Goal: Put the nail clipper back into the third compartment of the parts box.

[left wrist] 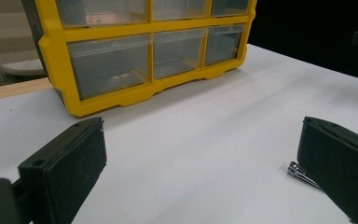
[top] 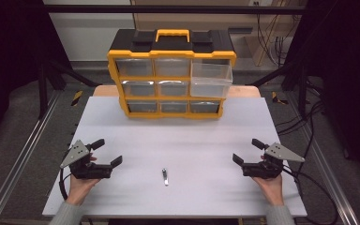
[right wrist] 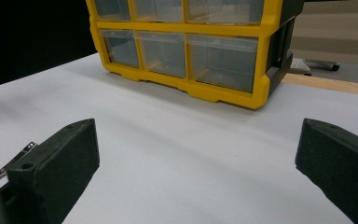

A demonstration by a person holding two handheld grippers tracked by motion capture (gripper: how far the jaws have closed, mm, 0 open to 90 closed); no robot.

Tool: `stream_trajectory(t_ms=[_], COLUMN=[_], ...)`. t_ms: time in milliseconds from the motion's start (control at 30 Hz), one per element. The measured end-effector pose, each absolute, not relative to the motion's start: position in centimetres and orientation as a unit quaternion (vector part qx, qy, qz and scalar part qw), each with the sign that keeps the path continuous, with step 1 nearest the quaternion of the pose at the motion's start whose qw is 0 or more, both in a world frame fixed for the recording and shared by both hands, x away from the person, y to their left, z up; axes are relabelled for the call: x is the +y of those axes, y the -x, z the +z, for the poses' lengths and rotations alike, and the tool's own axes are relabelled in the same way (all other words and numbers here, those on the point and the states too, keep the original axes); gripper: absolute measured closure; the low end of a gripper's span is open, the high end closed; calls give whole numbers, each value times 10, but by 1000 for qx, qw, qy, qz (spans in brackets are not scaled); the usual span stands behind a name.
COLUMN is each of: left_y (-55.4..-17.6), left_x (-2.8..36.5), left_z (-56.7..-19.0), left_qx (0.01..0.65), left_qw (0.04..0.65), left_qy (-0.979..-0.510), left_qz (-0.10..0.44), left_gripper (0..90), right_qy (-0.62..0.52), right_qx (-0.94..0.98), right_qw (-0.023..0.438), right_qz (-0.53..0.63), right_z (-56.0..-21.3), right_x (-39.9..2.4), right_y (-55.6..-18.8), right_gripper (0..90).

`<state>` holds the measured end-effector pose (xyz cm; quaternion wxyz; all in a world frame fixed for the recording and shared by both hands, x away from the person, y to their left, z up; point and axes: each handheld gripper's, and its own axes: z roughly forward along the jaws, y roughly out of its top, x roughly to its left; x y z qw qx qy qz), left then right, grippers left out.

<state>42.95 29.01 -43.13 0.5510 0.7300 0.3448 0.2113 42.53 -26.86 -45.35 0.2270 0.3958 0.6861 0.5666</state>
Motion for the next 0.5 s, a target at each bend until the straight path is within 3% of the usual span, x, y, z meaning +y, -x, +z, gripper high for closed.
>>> stream_trajectory(t_ms=[500], left_y=[-429], left_x=[291], left_z=[-433], left_qx=[351], left_qw=[550], left_qy=[-727], left_qz=[213], left_gripper=[13], right_qy=[-397], right_qx=[689], right_qw=[221], right_qz=[565], right_z=[-446], right_x=[-259], right_y=[-425], right_gripper=[5])
